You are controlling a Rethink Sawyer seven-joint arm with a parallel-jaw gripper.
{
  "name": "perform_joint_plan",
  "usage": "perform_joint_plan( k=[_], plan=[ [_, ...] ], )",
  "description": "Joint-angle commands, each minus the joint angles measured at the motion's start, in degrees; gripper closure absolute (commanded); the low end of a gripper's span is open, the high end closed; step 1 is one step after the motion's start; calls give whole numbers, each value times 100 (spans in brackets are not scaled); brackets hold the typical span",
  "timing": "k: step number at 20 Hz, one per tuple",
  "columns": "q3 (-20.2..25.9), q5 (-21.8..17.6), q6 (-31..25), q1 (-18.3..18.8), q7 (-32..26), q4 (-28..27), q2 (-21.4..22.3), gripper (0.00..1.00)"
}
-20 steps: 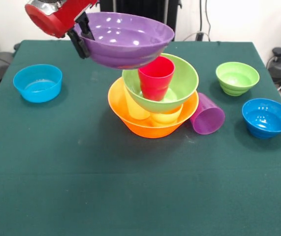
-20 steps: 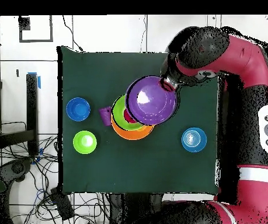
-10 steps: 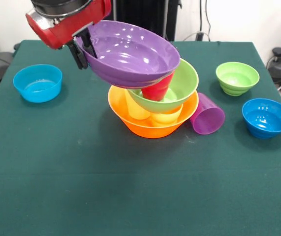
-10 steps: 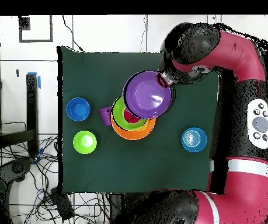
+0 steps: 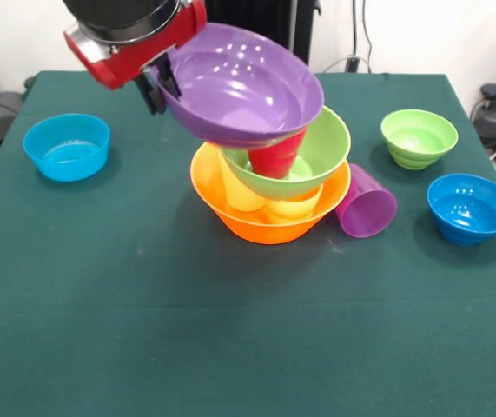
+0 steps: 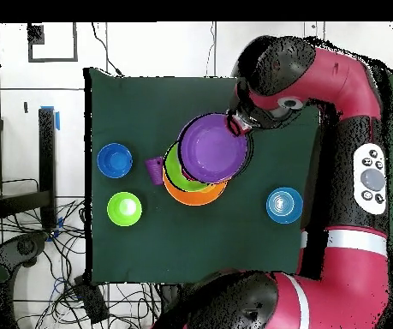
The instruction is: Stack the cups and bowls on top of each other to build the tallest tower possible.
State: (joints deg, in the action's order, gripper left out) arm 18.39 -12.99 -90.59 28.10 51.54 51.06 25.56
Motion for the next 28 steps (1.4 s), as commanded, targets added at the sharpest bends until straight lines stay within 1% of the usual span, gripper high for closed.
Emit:
perform_joint_plan(
  k=[1,3,6,11,16,22,28],
  plan=[
    [90,322,-1326,-84,1044,-71,-55,100],
    [104,413,-1340,-71,1063,-24,-29,100],
    [126,625,-1197,-18,1065,179,5,100],
    [127,865,-1044,-42,1110,309,-25,100],
    [125,1015,-726,-30,1045,443,-165,100],
    [135,1270,-401,32,1023,627,-231,100],
    [113,1412,123,36,984,809,-310,100]
  ],
)
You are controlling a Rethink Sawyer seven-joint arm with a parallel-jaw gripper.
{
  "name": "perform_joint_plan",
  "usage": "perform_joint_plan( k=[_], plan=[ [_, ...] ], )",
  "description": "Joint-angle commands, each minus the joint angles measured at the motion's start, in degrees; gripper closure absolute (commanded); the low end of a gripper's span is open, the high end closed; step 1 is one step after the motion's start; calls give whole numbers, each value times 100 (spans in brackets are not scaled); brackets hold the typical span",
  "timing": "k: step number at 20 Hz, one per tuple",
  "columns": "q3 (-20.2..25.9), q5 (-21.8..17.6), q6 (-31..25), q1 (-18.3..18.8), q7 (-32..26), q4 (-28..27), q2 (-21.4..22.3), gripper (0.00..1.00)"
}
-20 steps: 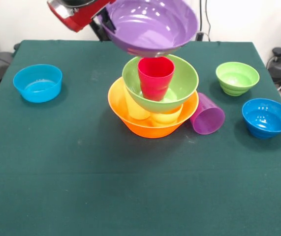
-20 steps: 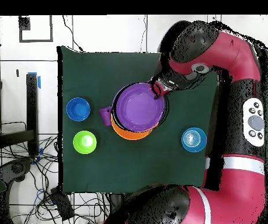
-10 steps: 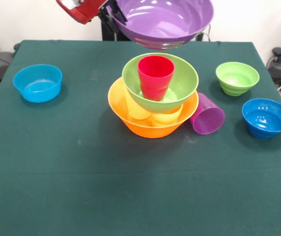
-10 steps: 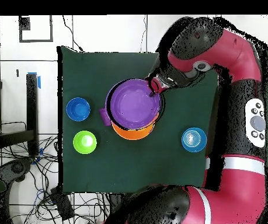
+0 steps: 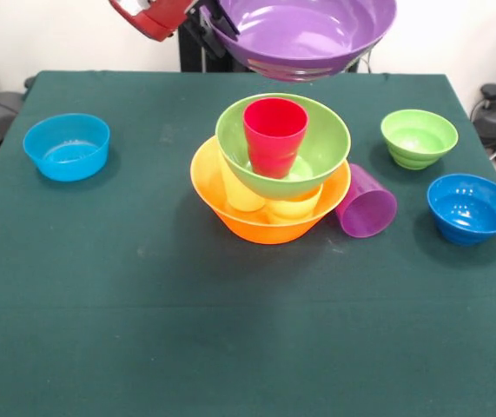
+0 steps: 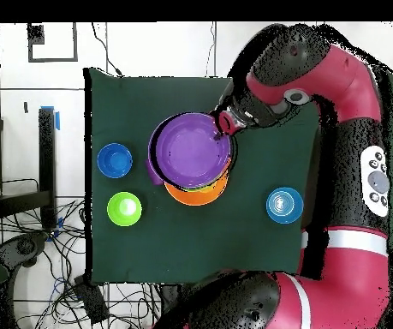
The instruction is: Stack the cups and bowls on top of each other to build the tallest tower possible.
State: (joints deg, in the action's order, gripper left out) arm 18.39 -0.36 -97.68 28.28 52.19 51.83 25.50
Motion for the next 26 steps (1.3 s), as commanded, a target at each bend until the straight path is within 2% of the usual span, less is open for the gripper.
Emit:
perform_joint_plan(
  k=[1,10,16,26],
  plan=[
    [111,160,902,21,906,761,-303,100],
    [86,124,1403,60,687,926,-420,100],
    [17,-31,1510,70,526,1016,-401,100],
    [-79,96,1048,25,679,1511,335,100]
  ],
)
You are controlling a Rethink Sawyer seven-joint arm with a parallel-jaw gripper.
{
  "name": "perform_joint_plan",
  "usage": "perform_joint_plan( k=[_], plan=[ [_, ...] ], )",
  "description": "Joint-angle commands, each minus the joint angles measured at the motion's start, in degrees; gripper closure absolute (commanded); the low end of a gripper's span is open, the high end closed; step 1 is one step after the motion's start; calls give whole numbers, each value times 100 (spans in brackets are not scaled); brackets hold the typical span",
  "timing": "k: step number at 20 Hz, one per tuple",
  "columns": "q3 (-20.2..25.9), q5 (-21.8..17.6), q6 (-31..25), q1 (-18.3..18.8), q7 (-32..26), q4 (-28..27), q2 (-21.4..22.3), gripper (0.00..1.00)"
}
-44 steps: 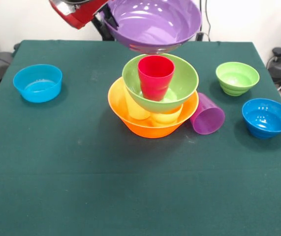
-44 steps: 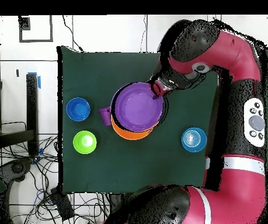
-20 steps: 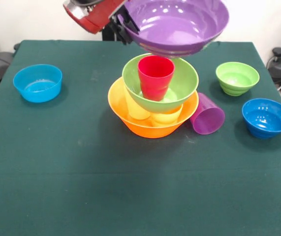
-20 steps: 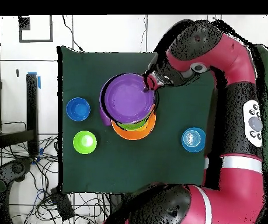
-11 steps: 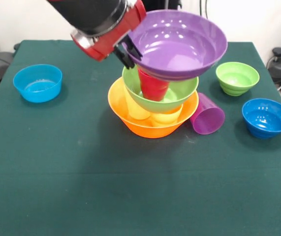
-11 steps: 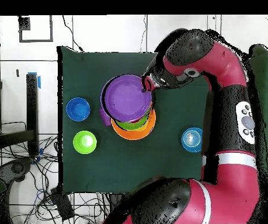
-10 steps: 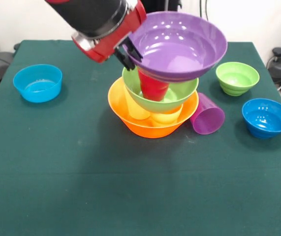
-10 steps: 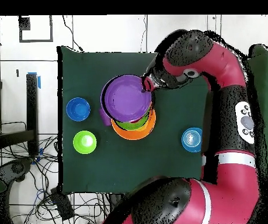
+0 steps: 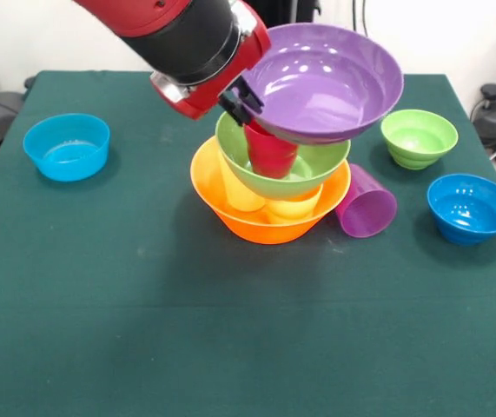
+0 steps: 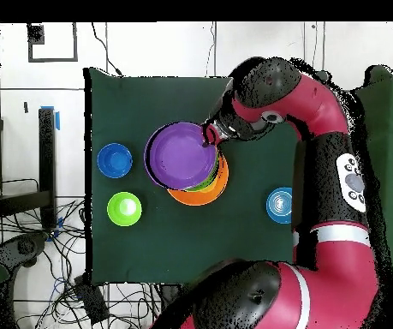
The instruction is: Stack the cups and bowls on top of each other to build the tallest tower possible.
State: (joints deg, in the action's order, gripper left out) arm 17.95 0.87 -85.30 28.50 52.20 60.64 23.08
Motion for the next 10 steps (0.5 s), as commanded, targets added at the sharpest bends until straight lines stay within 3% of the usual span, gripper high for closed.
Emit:
perform_joint_plan(
  k=[1,10],
  plan=[
    [-30,-22,-214,13,673,647,604,100],
    [22,-99,-405,3,705,349,518,100]
  ],
)
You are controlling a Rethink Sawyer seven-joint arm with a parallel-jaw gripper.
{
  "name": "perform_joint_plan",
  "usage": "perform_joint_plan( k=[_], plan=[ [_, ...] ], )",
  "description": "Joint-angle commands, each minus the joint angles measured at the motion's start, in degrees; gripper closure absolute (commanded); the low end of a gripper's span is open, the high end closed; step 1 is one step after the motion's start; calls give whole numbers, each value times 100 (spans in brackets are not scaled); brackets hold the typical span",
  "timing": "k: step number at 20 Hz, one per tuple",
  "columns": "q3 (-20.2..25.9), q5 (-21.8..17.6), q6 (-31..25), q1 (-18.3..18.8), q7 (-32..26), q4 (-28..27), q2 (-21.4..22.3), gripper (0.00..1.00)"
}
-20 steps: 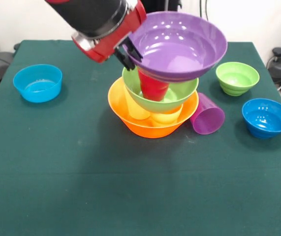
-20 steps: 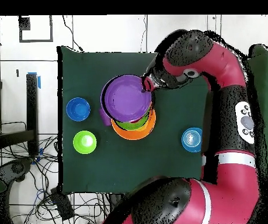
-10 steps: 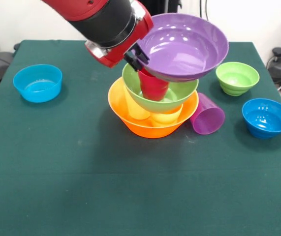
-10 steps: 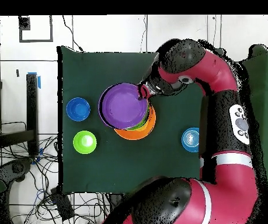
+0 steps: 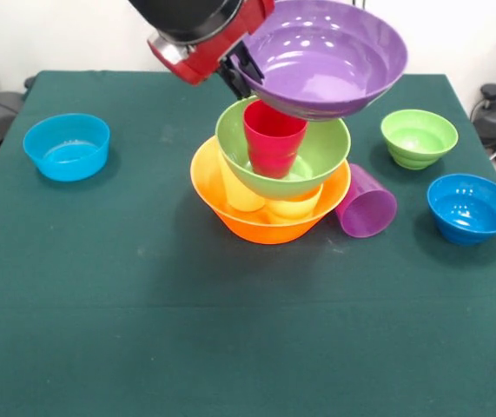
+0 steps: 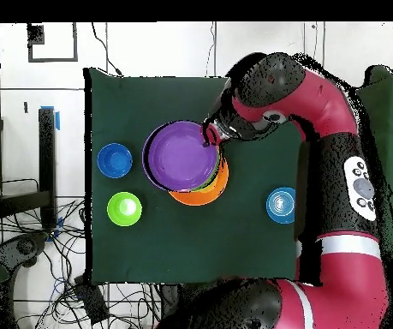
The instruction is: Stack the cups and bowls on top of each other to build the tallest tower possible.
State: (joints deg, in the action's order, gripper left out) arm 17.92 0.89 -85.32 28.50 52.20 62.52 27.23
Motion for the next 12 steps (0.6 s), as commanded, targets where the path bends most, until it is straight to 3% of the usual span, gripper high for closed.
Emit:
perform_joint_plan(
  k=[1,12],
  plan=[
    [19,-124,-366,16,676,170,93,100],
    [15,-189,-88,38,583,256,15,100]
  ],
)
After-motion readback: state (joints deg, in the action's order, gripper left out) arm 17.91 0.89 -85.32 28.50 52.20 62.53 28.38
